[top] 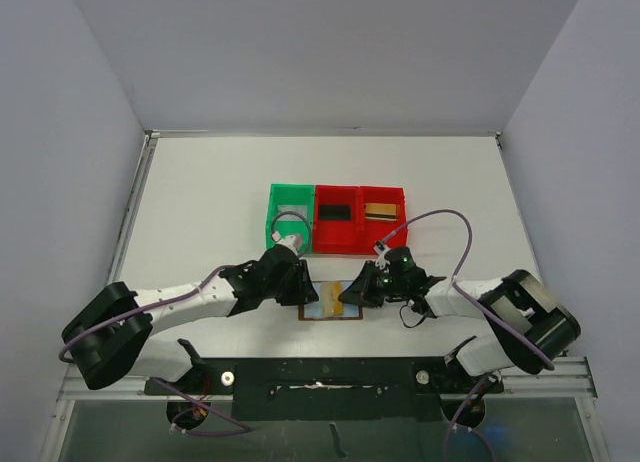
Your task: Take the credit cards out of the card holder
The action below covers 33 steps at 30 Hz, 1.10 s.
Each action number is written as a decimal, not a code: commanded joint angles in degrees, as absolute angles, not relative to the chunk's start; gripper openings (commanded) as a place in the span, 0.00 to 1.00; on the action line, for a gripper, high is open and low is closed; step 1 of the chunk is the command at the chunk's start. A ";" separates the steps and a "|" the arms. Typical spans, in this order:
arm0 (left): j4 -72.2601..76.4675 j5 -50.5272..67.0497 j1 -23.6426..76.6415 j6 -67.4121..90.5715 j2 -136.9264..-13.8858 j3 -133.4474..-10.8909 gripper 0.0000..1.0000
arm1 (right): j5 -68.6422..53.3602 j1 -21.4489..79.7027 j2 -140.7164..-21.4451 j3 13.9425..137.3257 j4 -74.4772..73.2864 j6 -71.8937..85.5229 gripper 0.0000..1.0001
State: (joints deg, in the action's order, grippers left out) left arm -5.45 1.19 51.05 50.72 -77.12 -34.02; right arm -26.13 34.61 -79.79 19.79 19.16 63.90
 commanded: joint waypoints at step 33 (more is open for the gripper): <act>-10.19 -0.37 52.63 47.03 -89.04 -40.54 0.09 | -23.24 38.38 -83.48 21.62 26.34 66.59 0.17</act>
